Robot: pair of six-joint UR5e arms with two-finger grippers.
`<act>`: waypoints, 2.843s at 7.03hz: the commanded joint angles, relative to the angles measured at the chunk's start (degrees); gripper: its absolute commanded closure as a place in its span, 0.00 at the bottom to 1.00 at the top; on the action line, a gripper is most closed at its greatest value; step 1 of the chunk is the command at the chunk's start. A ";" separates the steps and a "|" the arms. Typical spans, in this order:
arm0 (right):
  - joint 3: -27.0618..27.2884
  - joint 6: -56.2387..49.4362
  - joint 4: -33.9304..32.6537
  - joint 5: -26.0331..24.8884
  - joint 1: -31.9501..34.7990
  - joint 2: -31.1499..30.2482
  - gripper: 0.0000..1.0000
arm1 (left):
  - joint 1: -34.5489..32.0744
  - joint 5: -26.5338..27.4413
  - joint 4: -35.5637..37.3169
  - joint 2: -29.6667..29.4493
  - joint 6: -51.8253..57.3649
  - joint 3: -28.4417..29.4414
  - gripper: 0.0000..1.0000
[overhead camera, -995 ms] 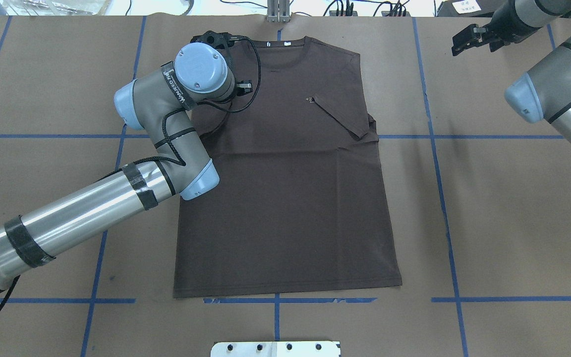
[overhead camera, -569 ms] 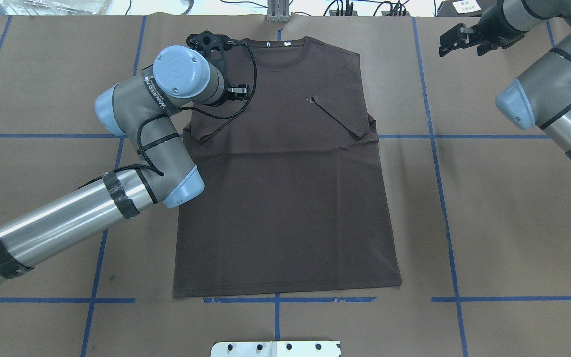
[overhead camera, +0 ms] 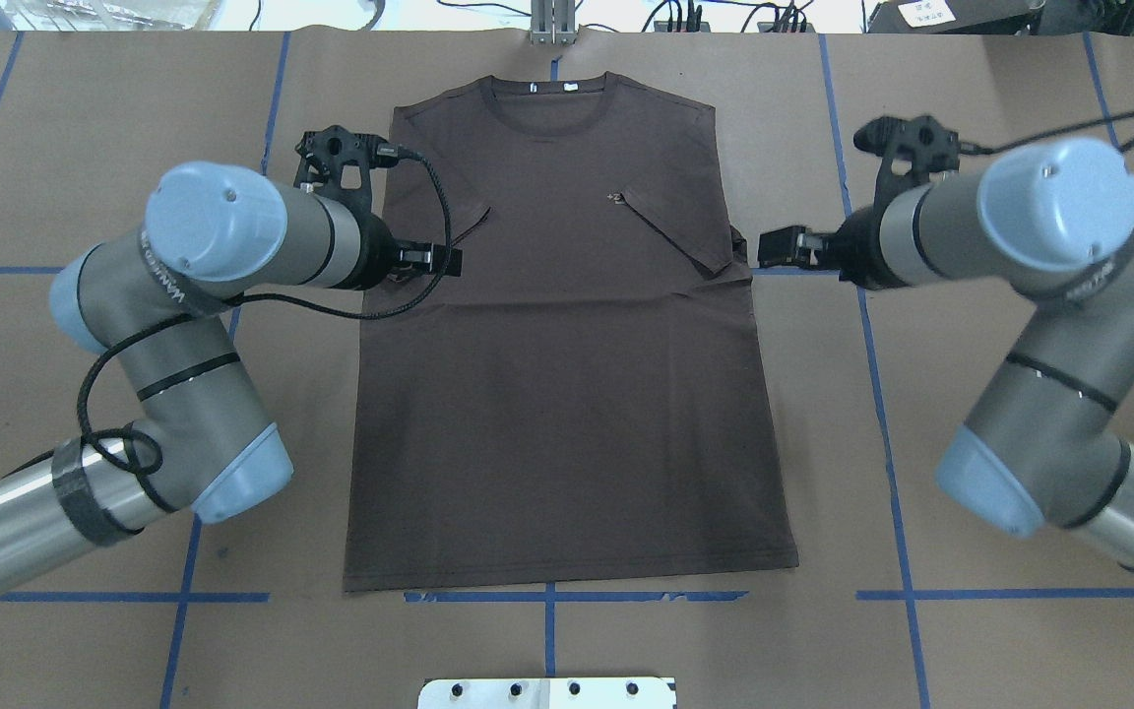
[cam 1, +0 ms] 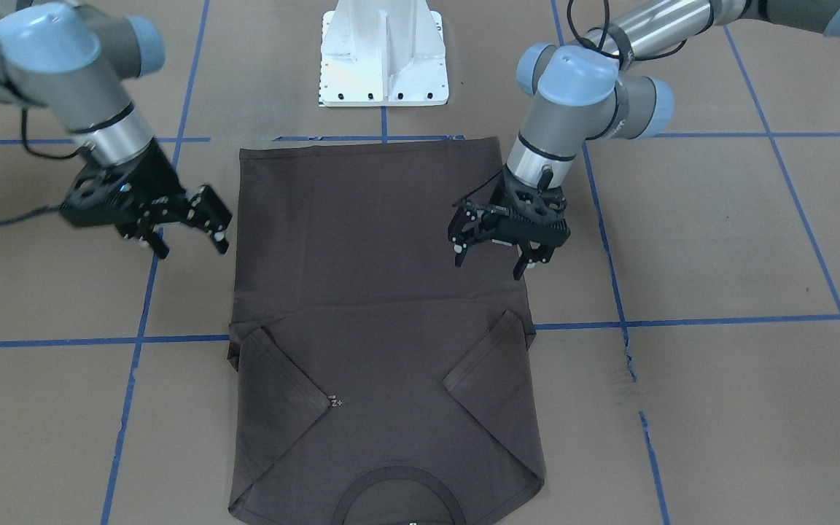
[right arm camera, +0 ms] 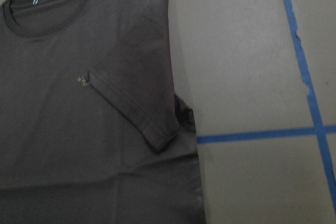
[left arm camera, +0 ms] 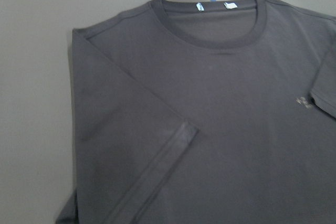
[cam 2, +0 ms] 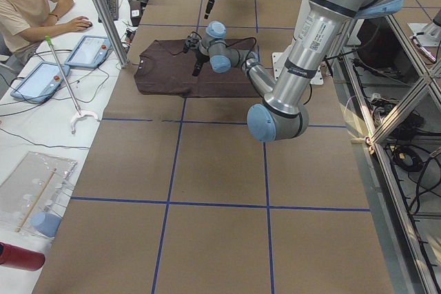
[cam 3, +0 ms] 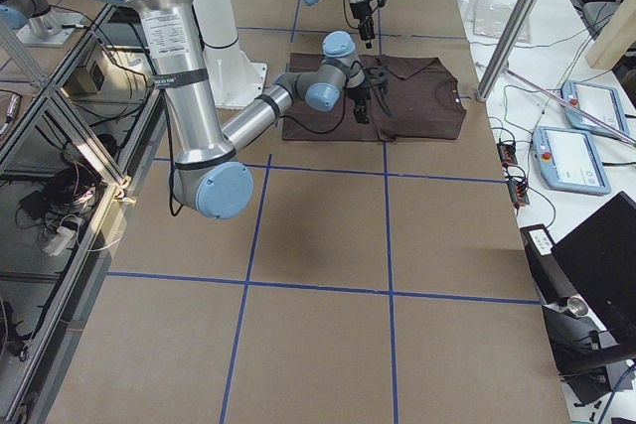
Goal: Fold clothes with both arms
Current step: 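Move both grippers down to the hem corners nearest the robot, then align both grippers on the hem corners and close on the fabric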
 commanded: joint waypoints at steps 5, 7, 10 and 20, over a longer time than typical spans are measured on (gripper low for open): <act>11.80 13.36 0.03 -18.04 -20.69 -12.34 0.00 | 21.64 10.90 1.56 19.04 -22.28 -15.58 0.26; 11.80 13.19 0.21 -18.04 -20.69 -12.34 0.00 | 23.06 10.90 3.93 19.22 -23.42 -15.76 0.32; 11.80 13.19 0.38 -18.22 -20.69 -12.25 0.00 | 24.11 10.90 5.25 19.22 -23.60 -15.76 0.34; 11.54 13.45 0.56 -19.45 -20.95 -11.72 0.00 | 26.58 12.74 8.95 18.43 -22.90 -16.64 1.00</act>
